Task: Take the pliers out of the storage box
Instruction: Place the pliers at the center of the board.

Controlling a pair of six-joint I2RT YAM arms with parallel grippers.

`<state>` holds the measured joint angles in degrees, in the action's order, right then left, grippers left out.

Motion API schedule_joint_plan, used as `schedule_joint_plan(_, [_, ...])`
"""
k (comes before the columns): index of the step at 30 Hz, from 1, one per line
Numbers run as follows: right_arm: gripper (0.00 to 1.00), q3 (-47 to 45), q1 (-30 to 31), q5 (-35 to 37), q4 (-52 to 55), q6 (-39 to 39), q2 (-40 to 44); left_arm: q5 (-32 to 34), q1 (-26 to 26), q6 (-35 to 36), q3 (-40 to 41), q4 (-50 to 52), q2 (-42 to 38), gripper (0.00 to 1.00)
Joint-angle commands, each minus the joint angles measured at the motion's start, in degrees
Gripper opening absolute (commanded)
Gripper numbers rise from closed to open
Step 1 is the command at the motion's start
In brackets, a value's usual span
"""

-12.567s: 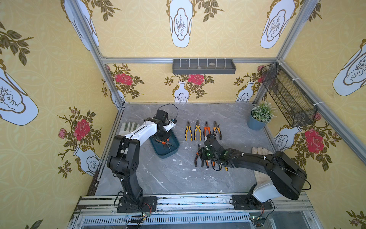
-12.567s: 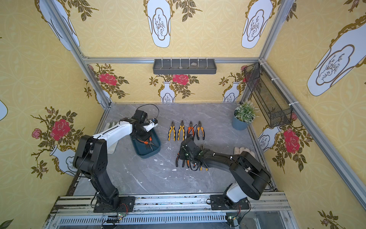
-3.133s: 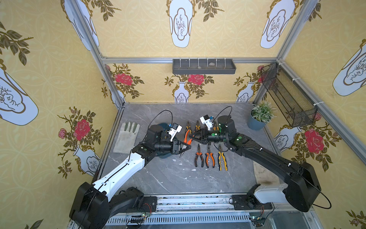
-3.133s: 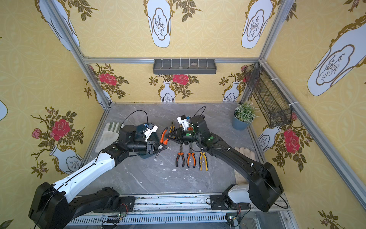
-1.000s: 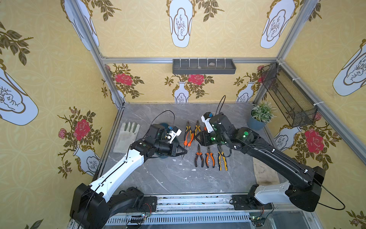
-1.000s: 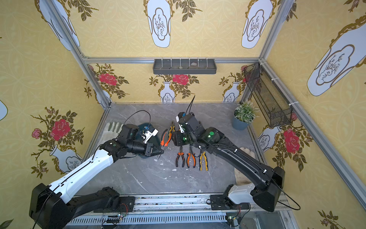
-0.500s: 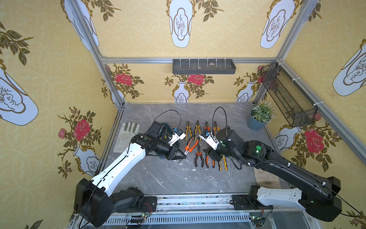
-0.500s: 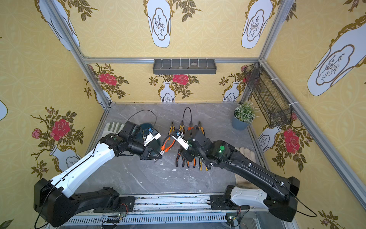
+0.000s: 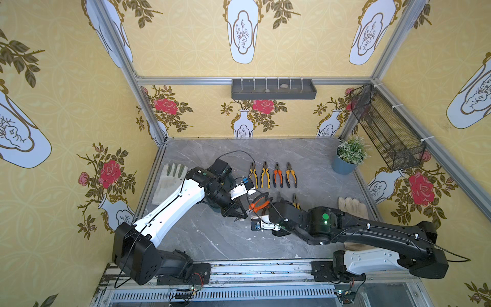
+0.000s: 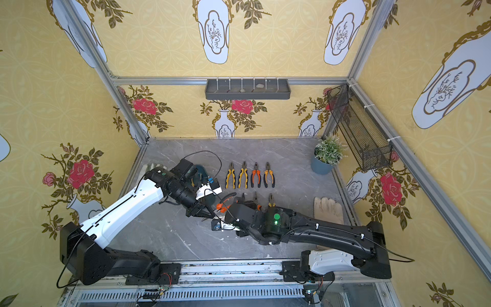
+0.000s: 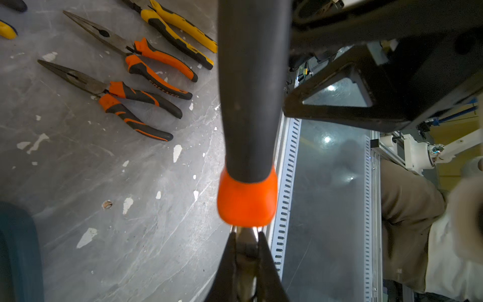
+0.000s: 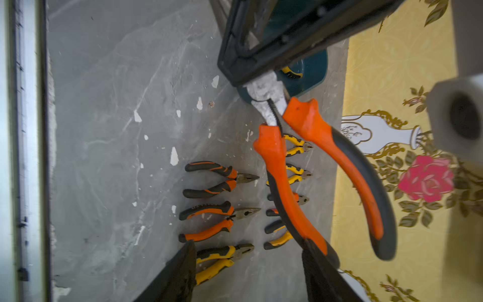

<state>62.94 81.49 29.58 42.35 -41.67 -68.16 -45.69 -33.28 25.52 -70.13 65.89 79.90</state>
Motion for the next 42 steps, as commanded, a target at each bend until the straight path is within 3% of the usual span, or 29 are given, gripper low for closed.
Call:
schedule_joint_plan(1, [0.64, -2.34, 1.57, 12.56, -9.29, -9.93, 1.06, -2.06, -0.12, 2.16, -0.01, 2.58, -0.12, 0.0])
schedule_joint_plan(7, [0.64, -4.91, 6.03, 17.02, -17.14, -18.93, 3.22, -1.95, -0.12, 1.41, 0.24, 2.1, -1.23, 0.0])
schedule_joint_plan(11, [0.64, -4.06, 11.27, 20.03, -17.18, -19.79, 3.32, -1.81, -0.12, 0.92, 0.29, 1.79, -1.45, 0.0])
schedule_joint_plan(15, [0.67, -4.15, 12.52, 17.61, -17.89, -20.0, 2.71, -2.62, -0.12, 0.94, 0.26, 1.85, -1.24, 0.0])
schedule_joint_plan(25, [0.81, -3.01, 4.67, 9.98, -17.17, -18.21, -1.06, -3.24, -0.12, 0.98, -0.1, 1.95, -1.86, 0.0])
schedule_joint_plan(32, [0.85, -3.77, 3.03, 9.92, -22.61, -22.34, -3.99, -3.5, -0.12, 1.02, -0.46, 2.1, -1.18, 0.0])
schedule_joint_plan(38, [0.86, -3.26, -0.55, 8.52, -25.62, -24.94, -6.68, -3.59, -0.12, 1.11, -0.39, 2.13, -1.24, 0.0])
schedule_joint_plan(42, [0.82, -2.65, -4.15, 6.97, -24.26, -24.62, -7.92, -3.54, -0.13, 1.09, -0.28, 2.14, -1.67, 0.0])
